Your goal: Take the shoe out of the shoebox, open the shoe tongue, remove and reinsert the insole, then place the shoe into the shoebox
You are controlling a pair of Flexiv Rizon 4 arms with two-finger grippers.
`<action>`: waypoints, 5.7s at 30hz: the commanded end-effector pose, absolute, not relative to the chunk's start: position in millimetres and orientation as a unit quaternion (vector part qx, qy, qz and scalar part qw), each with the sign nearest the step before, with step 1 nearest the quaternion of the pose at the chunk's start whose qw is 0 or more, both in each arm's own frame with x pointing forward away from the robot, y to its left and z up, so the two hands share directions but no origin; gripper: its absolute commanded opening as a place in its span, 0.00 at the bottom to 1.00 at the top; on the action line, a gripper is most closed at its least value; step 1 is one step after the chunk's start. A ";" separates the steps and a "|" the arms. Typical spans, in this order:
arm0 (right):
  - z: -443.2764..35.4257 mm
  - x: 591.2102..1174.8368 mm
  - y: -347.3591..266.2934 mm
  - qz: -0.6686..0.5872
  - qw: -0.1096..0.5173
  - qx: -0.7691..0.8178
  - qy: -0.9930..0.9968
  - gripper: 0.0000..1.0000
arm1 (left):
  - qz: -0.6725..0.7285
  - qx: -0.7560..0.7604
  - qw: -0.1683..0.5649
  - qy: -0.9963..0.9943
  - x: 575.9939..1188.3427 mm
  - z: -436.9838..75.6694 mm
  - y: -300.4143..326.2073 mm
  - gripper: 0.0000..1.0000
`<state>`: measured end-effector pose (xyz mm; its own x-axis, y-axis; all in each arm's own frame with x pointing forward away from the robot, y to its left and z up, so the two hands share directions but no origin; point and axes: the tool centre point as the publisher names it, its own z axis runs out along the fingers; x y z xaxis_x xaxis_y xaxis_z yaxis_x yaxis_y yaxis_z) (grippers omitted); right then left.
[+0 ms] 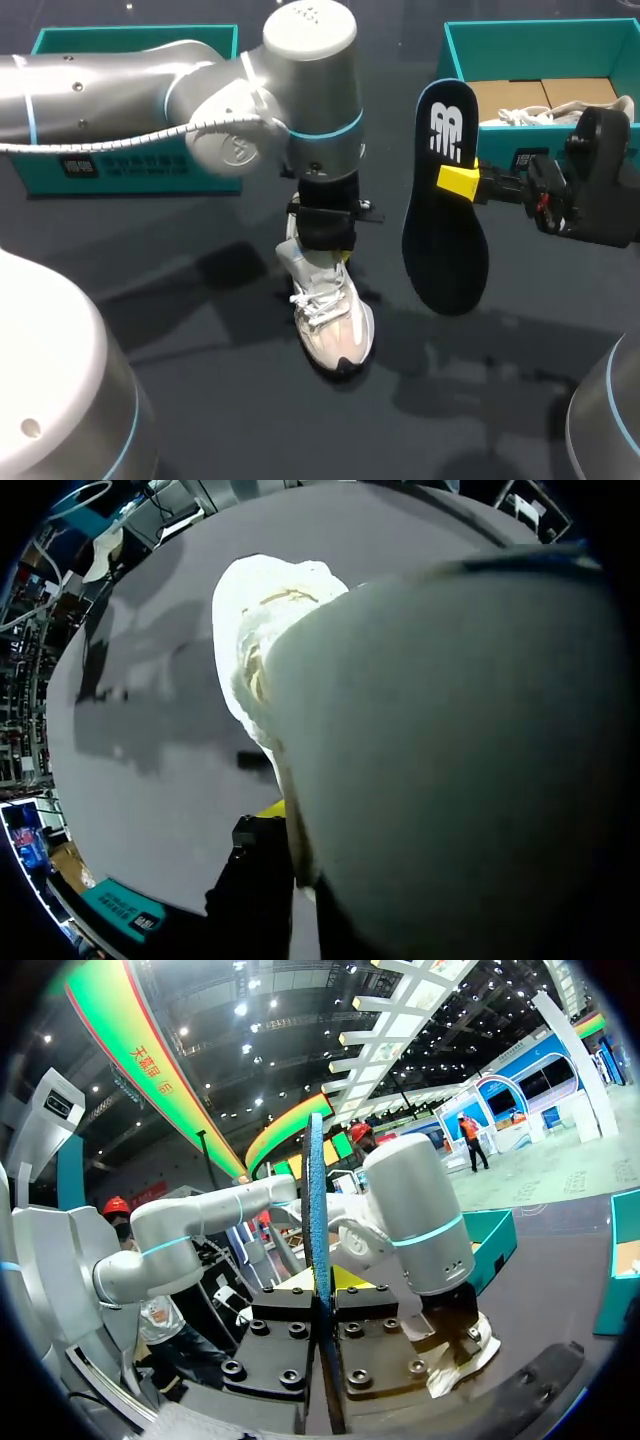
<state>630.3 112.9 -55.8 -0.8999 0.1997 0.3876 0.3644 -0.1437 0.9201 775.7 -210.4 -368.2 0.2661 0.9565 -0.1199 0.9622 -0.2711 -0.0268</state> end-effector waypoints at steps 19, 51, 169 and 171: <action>-54.1 618.1 108.9 -0.720 0.039 -0.236 -0.652 0.00 | -0.047 0.812 0.033 0.580 780.5 -373.1 -228.4 0.31; -54.1 618.1 108.9 -0.720 0.039 -0.236 -0.652 0.00 | -0.199 0.683 0.264 0.652 785.7 -253.3 -200.1 1.00; -123.1 854.5 149.3 -0.553 0.372 -0.506 -0.547 0.00 | -0.455 0.530 0.542 0.466 823.1 -123.6 -217.6 1.00; -123.1 854.5 149.3 -0.553 0.372 -0.506 -0.547 0.00 | -0.455 0.530 0.542 0.466 823.1 -123.6 -217.6 1.00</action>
